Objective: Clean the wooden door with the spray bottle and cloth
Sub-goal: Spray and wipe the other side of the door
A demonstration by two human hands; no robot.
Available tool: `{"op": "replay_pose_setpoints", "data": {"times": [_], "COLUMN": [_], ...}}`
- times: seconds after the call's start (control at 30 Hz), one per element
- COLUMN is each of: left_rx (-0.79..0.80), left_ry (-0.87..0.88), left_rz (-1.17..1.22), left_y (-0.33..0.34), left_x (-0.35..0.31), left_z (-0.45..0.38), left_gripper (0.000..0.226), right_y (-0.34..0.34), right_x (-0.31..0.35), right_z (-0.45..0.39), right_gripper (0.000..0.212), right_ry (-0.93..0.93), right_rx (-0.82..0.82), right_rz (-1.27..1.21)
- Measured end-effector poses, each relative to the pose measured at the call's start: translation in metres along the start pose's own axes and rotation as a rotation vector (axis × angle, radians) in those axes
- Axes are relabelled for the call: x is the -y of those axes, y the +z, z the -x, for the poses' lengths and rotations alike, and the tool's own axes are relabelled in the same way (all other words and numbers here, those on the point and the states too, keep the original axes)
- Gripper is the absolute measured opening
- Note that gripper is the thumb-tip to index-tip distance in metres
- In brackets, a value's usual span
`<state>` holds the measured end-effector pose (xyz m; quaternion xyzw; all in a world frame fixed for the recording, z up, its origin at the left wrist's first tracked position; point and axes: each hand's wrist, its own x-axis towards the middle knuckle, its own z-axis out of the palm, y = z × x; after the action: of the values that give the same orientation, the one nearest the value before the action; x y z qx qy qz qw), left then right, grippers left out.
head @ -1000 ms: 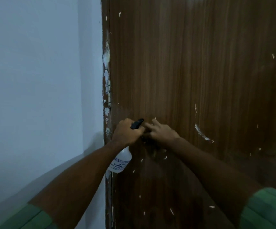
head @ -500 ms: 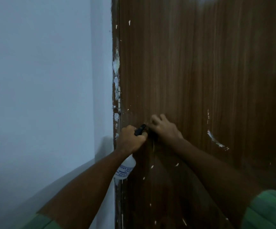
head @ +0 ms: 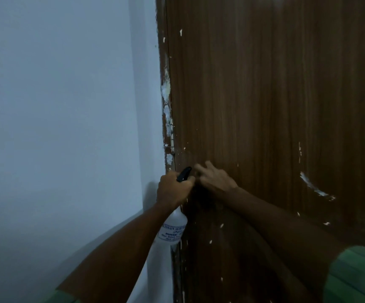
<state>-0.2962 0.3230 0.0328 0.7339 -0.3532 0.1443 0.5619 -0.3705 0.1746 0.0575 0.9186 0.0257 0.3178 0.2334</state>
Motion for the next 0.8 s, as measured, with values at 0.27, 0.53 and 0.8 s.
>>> {"op": "replay_pose_setpoints", "data": {"times": [0.27, 0.53, 0.8], "left_rx": [-0.026, -0.073, -0.073], "left_ry": [-0.045, -0.095, -0.066], "left_rz": [0.024, 0.0, 0.026], "left_y": [-0.002, -0.016, -0.018], "left_x": [0.012, 0.025, 0.031], "left_z": [-0.008, -0.01, -0.009], "left_gripper": [0.039, 0.033, 0.033], "right_y": [0.009, -0.039, 0.009], "right_x": [0.007, -0.034, -0.01], "right_z": [-0.04, -0.074, -0.072], "right_gripper": [0.057, 0.055, 0.06], "right_ry": [-0.009, 0.284, 0.076], "right_rx": [0.014, -0.384, -0.265], "right_rz": [0.012, -0.161, 0.182]}}
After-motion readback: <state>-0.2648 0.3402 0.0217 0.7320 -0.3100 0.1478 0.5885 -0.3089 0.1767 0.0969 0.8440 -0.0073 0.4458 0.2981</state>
